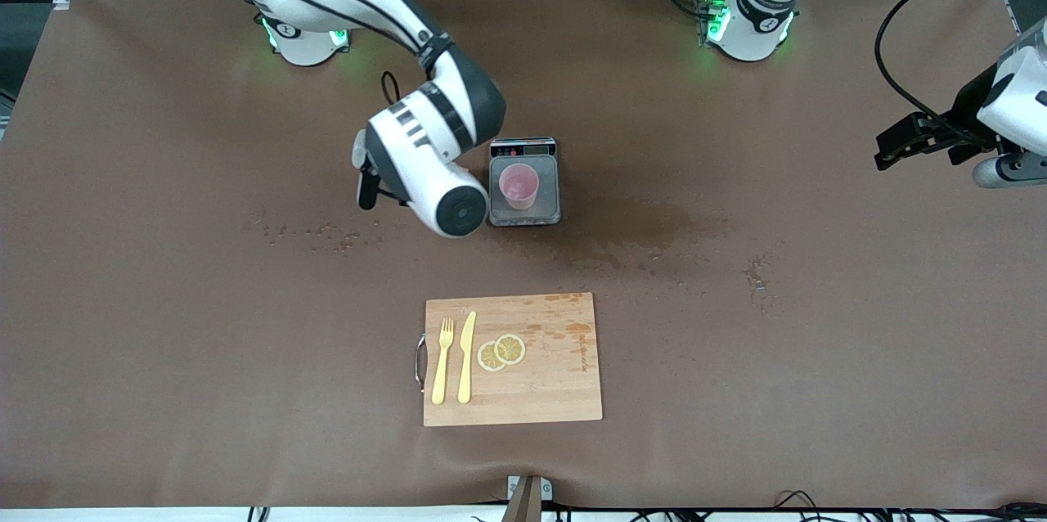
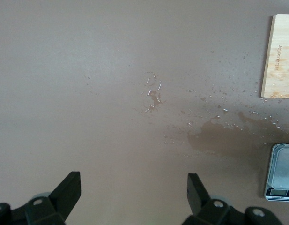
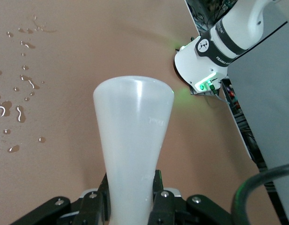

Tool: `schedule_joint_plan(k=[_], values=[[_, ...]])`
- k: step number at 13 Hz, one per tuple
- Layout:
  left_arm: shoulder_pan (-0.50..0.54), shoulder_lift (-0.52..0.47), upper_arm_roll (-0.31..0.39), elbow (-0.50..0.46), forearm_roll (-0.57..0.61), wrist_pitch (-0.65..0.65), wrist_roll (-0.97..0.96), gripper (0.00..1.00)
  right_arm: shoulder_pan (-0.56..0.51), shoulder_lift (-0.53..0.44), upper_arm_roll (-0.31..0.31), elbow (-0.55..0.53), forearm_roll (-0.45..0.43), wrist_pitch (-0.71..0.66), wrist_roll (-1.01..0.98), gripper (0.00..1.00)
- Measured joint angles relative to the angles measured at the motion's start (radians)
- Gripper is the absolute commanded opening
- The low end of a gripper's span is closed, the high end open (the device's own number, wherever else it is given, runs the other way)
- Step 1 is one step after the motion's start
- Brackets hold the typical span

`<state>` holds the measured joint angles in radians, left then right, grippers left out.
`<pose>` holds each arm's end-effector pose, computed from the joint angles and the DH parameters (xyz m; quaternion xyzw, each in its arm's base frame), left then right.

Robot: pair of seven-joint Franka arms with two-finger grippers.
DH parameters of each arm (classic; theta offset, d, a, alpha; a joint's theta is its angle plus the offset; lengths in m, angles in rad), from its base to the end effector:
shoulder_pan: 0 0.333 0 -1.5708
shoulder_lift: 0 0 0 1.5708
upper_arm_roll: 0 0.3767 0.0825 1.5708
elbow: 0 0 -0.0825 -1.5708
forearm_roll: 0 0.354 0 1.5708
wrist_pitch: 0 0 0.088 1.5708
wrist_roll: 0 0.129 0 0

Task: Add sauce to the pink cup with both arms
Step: 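Carry the bottle away from the scale with the right gripper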

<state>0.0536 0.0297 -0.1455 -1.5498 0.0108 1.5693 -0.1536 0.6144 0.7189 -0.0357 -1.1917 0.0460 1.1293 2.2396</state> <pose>0.5329 -0.0463 0.6568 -0.9995 -0.0308 0.0045 0.0038 0.5309 0.3631 0.3686 0.6243 -0.6821 -0.0715 0.3739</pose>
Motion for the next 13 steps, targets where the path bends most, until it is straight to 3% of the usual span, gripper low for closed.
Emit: schedule_joint_plan(k=[7, 13], values=[[0.0, 0.0, 0.0, 0.0, 0.0, 0.0, 0.0, 1.0, -0.164, -0.055, -0.001, 0.02, 0.103, -0.073, -0.259, 0.23], [-0.001, 0.0, -0.002, -0.001, 0.0, 0.0, 0.0, 1.0, -0.393, -0.119, -0.001, 0.0, 0.158, -0.154, -0.623, 0.21]])
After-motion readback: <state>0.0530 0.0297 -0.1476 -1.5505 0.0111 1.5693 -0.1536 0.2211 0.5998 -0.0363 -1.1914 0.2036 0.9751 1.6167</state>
